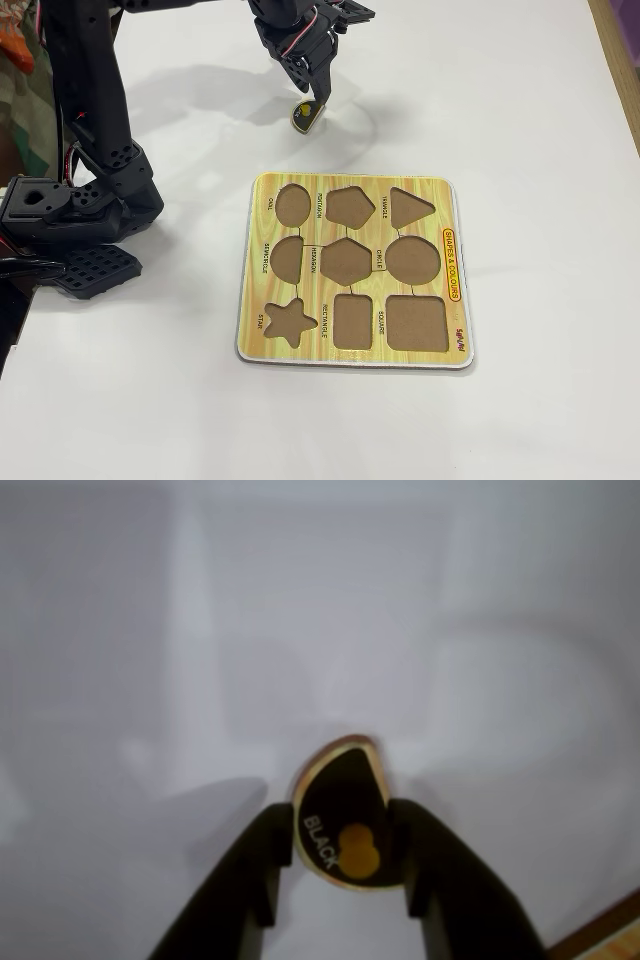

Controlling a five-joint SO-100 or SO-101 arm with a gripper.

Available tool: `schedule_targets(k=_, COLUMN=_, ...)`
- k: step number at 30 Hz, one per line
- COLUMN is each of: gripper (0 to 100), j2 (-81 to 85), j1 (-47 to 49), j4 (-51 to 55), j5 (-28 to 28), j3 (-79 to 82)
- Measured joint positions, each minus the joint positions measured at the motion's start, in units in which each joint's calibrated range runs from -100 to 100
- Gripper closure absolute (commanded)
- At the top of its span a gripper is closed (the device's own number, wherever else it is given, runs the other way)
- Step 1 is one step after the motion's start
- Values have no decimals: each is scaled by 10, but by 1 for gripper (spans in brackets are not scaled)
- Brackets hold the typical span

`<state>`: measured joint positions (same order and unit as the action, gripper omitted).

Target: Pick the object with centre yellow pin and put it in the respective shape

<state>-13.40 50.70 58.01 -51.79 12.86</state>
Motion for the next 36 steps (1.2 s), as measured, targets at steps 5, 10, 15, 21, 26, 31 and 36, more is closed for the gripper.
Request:
schedule_targets(k=5, gripper=94, j2=0, j1=0, j4=-1, j5=0, j3=34)
schedule_targets(k=10, gripper=94, j2=9, j1=-1, j4=-1, j5=0, j3=55)
schedule_targets(k=15, gripper=94, j2=9, j1=-1, j4=-1, j5=0, j3=55)
schedule_targets(k=21, gripper=91, j2=17, j1=-1, j4=-7, j5=0, j3=75)
schedule_targets(k=26, gripper=88, j2=49, j1=-1, j4=-5, j5=0, j3=118)
schedule_targets(k=31, gripper=87, j2=75, j1=-11, j4=-5, j5=0, j3=155)
schedule_targets(k=36, gripper=88, j2=88, j1=-16, j4=-5, j5=0, j3=174)
